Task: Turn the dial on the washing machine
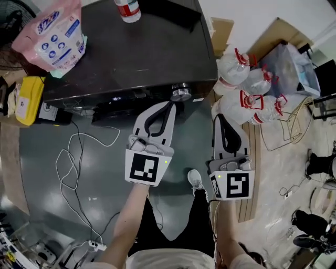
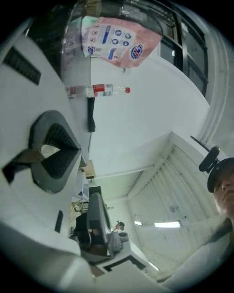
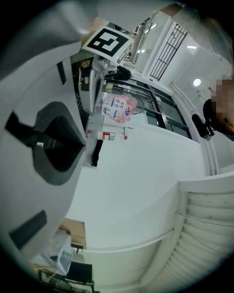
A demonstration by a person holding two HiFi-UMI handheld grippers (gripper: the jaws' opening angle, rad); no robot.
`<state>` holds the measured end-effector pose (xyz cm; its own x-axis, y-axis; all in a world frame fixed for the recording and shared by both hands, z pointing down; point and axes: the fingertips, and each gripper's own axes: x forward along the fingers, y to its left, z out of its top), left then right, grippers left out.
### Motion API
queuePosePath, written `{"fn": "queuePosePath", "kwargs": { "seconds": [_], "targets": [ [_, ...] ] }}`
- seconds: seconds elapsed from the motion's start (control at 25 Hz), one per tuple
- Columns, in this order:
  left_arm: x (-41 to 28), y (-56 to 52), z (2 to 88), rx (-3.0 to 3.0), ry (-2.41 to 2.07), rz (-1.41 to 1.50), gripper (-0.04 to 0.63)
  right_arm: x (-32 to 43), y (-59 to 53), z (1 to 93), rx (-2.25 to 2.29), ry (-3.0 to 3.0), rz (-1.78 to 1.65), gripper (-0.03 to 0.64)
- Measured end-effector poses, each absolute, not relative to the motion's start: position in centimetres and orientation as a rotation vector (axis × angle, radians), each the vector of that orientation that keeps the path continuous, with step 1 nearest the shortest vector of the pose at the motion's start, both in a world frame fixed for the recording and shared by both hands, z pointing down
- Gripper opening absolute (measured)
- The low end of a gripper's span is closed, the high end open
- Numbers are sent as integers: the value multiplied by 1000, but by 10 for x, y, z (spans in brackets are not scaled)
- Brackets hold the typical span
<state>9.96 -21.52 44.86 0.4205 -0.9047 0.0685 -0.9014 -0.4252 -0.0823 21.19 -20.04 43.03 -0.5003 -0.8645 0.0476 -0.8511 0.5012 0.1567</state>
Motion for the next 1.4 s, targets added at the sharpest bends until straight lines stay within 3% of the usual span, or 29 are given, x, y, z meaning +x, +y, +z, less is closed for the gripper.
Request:
{"fn": "queuePosePath", "kwargs": {
  "seconds": [0.64, 1.4],
  "targets": [
    [29, -105, 250, -2418, 1834, 29, -2, 181, -118, 277, 1480, -2674, -166, 3],
    [2, -51, 252, -2328, 1944, -22, -2, 162, -71, 258, 1423, -2744, -179, 3]
  ]
}}
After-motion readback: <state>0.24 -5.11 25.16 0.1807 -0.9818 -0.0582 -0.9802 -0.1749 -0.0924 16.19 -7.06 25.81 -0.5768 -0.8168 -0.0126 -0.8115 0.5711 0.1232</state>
